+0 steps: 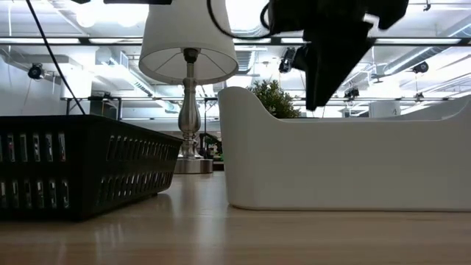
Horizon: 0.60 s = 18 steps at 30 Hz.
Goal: Stack baskets by color
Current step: Stack the left white bin on the white bins
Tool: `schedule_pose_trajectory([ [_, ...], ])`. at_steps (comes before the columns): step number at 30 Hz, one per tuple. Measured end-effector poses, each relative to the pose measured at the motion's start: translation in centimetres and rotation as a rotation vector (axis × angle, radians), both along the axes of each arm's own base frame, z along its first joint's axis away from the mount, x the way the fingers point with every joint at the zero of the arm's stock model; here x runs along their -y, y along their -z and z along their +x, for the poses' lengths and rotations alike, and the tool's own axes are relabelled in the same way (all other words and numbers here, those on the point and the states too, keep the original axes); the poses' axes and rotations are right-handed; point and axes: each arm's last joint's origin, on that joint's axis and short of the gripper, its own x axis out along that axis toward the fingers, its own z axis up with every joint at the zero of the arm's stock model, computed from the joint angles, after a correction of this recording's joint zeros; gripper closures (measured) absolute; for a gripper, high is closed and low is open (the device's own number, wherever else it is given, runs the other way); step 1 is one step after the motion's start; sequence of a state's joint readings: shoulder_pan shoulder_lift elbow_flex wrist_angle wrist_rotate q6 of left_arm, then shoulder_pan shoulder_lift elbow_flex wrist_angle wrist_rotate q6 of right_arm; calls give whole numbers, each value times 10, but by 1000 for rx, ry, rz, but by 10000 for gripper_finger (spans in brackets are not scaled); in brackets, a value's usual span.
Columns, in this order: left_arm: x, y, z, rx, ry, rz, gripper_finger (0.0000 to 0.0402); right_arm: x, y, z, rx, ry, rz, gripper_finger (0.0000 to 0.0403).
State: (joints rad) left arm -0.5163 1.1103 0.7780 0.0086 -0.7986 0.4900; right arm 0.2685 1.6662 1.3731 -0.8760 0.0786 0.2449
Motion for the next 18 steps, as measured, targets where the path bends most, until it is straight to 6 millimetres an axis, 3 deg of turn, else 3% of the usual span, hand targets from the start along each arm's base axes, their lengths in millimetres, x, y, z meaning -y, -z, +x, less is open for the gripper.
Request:
schedule_pose_trajectory([
  [6,0,0,0,1,0,-2,258,-1,12,9,-32,39,-12,259],
  [18,0,0,0,2,-1,-4,258,1,14,13,-19,61,-75,275],
])
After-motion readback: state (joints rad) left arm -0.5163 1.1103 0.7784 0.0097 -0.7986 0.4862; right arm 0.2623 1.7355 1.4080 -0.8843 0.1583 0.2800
